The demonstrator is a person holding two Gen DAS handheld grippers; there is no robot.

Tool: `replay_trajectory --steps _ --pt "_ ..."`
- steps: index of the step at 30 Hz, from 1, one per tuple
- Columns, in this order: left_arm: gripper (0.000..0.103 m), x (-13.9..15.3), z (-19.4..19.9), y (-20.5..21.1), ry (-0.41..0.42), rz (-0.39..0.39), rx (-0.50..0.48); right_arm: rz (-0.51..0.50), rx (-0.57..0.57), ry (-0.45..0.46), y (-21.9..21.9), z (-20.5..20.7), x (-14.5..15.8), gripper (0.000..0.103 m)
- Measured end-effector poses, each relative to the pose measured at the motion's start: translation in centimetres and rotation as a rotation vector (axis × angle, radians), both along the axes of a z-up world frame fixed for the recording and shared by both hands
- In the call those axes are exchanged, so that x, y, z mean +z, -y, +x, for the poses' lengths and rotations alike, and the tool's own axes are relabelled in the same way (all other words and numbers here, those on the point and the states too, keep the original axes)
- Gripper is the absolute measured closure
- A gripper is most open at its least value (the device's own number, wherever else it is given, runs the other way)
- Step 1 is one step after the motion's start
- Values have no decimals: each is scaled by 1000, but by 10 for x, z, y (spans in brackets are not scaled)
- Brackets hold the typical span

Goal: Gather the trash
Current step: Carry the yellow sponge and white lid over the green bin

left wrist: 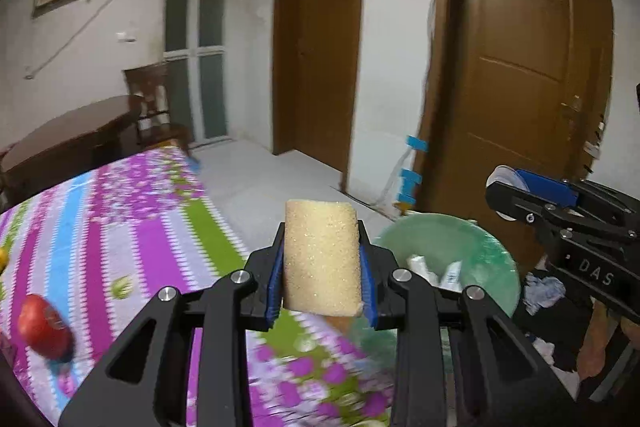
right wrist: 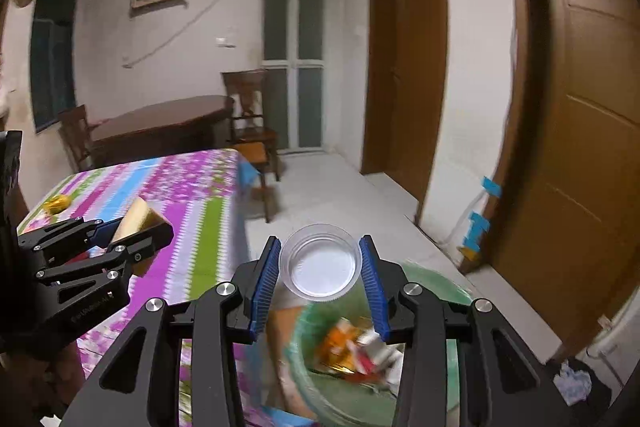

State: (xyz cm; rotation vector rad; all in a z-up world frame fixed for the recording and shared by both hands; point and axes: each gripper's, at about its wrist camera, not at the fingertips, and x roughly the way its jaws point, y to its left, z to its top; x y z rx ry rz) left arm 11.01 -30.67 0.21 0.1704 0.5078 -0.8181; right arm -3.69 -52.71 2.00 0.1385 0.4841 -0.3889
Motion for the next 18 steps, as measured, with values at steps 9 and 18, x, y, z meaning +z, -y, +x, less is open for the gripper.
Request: replay_trajectory --steps 9,18 --pt "74 -36 3 87 -116 94 -174 134 -63 -155 100 -7 -56 61" --pt "74 -82 17 138 -192 212 -212 234 -85 -253 145 10 -111 61"
